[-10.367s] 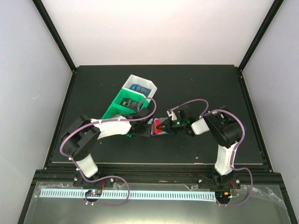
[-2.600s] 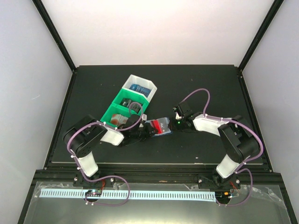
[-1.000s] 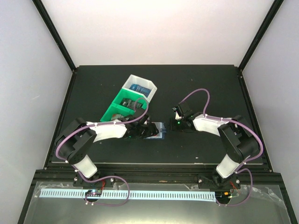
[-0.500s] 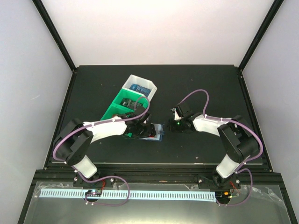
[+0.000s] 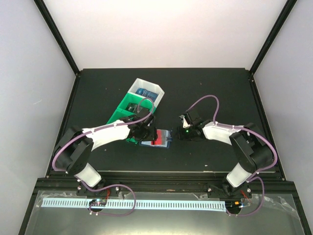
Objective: Put the credit cards into the card holder
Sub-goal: Insert the credit card into the card holder.
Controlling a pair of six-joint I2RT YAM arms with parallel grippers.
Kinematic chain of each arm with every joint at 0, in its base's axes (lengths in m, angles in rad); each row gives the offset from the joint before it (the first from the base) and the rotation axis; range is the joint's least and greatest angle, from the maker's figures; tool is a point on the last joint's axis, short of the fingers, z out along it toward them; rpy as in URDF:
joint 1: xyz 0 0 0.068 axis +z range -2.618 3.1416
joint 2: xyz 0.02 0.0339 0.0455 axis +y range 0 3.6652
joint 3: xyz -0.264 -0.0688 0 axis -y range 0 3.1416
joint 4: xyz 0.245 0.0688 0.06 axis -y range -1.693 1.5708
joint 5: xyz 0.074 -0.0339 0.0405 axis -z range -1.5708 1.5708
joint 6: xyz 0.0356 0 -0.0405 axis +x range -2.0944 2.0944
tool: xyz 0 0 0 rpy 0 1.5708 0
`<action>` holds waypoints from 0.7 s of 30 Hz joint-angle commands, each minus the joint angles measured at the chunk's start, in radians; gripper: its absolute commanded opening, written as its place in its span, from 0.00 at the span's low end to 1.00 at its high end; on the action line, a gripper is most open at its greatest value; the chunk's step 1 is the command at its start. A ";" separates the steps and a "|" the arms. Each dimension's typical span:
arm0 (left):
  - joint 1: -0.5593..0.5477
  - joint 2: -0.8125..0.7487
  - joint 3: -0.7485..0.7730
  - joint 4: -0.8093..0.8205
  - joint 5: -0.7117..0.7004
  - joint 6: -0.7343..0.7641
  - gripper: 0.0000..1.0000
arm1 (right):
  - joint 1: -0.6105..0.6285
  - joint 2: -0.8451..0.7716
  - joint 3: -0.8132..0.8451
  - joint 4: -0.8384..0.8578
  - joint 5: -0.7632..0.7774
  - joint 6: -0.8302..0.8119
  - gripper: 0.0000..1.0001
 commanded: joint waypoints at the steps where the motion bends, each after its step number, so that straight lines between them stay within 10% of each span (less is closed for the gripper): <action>1: 0.008 0.084 0.060 0.026 -0.013 0.024 0.59 | 0.019 -0.037 -0.022 -0.028 -0.010 -0.006 0.35; 21: 0.021 0.216 0.054 0.242 0.301 0.065 0.61 | 0.059 0.025 -0.011 0.008 -0.111 -0.024 0.36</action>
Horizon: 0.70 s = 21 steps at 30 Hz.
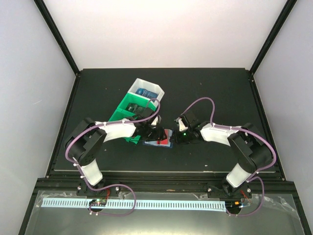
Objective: Put the credit cards into the card holder
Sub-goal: Insert the credit card into the card holder.
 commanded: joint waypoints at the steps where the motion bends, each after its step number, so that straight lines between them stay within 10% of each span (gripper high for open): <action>1: 0.005 0.046 0.028 0.046 0.090 0.031 0.61 | 0.004 0.029 0.003 0.016 -0.007 -0.003 0.36; 21: 0.005 -0.079 0.025 -0.048 -0.113 0.108 0.65 | 0.004 -0.199 -0.045 -0.028 0.255 0.053 0.39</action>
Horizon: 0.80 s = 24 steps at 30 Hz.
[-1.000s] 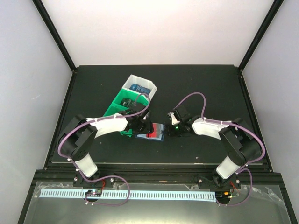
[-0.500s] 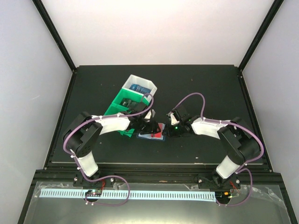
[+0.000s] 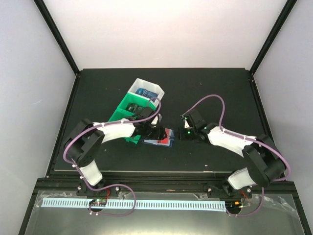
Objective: Put the credit cards into the card holder
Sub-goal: Insert the credit card into the card holder, then adjust the card holder at the center of the board.
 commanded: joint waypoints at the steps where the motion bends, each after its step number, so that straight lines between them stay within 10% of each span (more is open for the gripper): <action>1: 0.000 -0.098 0.015 -0.087 -0.140 0.041 0.65 | 0.004 -0.047 -0.007 0.000 0.036 0.017 0.38; 11: 0.002 -0.149 -0.028 -0.174 -0.299 0.041 0.62 | 0.011 0.043 -0.025 0.160 -0.282 0.069 0.34; 24: 0.001 -0.064 -0.067 -0.128 -0.268 0.036 0.61 | 0.027 0.184 0.062 0.141 -0.252 0.038 0.33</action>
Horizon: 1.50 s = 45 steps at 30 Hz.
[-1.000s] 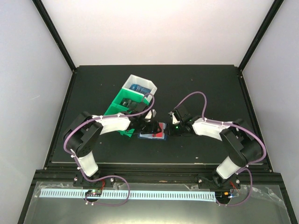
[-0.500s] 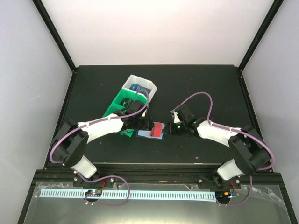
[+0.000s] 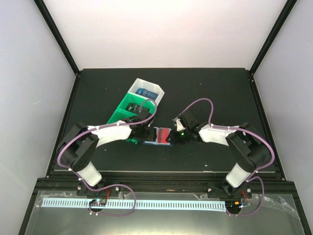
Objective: Put the credit cards into the card holder
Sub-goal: Adjust the card holder at the center of the board.
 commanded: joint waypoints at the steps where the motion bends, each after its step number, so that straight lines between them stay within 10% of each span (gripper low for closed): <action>1: 0.001 0.054 -0.020 0.010 0.005 0.007 0.61 | 0.005 0.038 0.047 0.021 0.021 -0.013 0.33; 16: 0.001 0.101 -0.048 0.000 0.008 0.006 0.55 | 0.004 0.100 0.148 -0.003 0.464 -0.003 0.34; 45: -0.020 0.100 -0.064 0.062 0.078 0.104 0.45 | 0.012 0.217 0.399 -0.328 0.579 -0.139 0.42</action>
